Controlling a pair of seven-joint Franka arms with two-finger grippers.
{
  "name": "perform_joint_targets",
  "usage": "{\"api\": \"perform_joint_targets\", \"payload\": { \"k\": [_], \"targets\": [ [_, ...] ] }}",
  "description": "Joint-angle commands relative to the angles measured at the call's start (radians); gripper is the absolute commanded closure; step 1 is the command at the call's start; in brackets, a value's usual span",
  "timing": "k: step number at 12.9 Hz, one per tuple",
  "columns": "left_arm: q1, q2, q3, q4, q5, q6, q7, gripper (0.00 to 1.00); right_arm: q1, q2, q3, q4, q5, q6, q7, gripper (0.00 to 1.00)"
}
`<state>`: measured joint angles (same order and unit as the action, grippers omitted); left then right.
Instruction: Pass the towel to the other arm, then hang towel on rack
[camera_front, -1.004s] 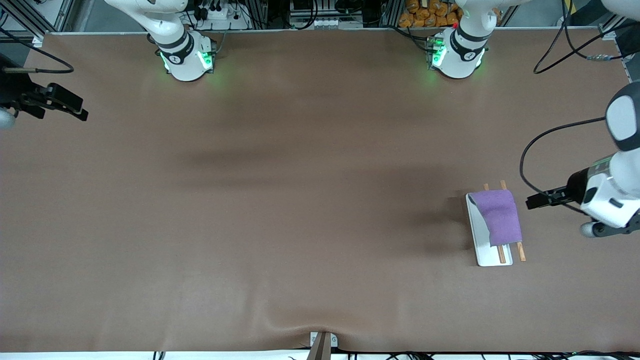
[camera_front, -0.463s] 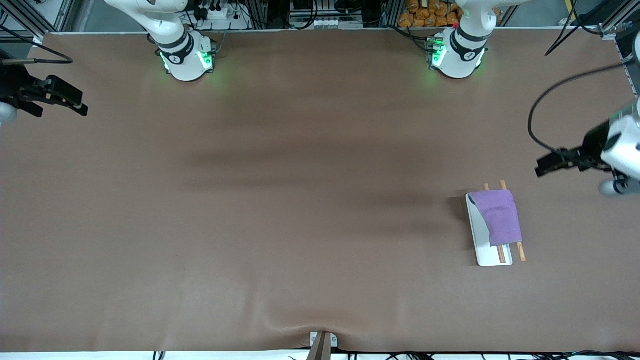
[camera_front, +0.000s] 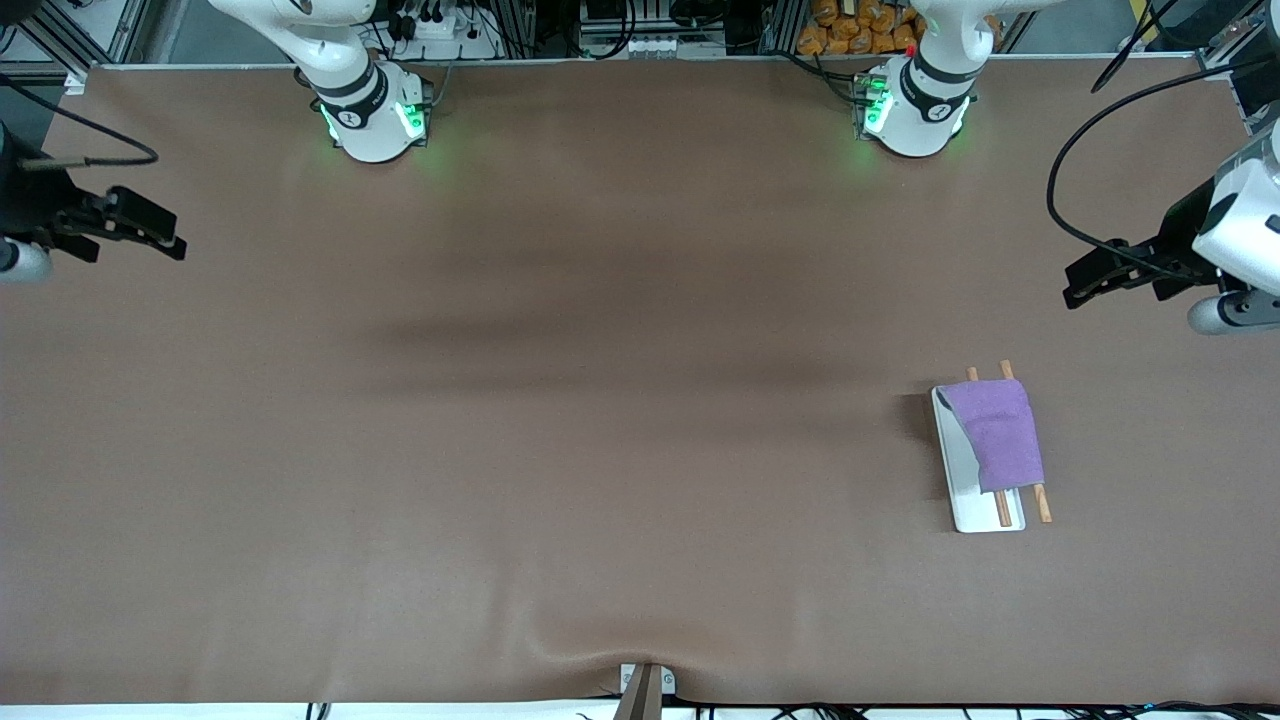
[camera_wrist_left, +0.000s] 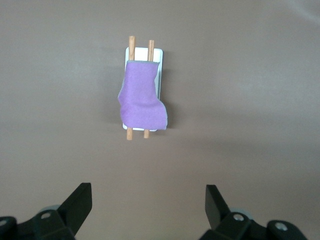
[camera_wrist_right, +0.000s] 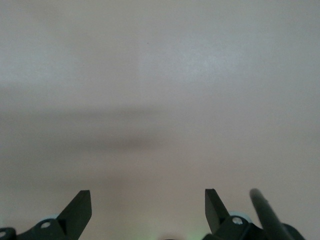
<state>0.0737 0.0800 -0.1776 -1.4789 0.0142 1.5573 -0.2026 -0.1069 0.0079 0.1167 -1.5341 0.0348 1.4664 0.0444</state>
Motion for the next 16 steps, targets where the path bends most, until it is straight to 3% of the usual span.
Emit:
{"api": "perform_joint_targets", "payload": {
  "k": [1,8,16],
  "targets": [
    [-0.014,-0.072,0.033,-0.078,0.007,0.0,0.011,0.0,0.004,-0.011,0.003,-0.014,-0.006,-0.001,0.08,0.0],
    [-0.017,-0.152,0.035,-0.158,0.007,0.001,0.015,0.0,0.003,-0.016,0.004,-0.014,-0.006,-0.006,0.063,0.0],
    [-0.043,-0.167,0.05,-0.13,0.003,-0.052,0.043,0.0,0.007,-0.017,-0.028,-0.014,-0.003,-0.005,0.04,0.0]
  ]
}}
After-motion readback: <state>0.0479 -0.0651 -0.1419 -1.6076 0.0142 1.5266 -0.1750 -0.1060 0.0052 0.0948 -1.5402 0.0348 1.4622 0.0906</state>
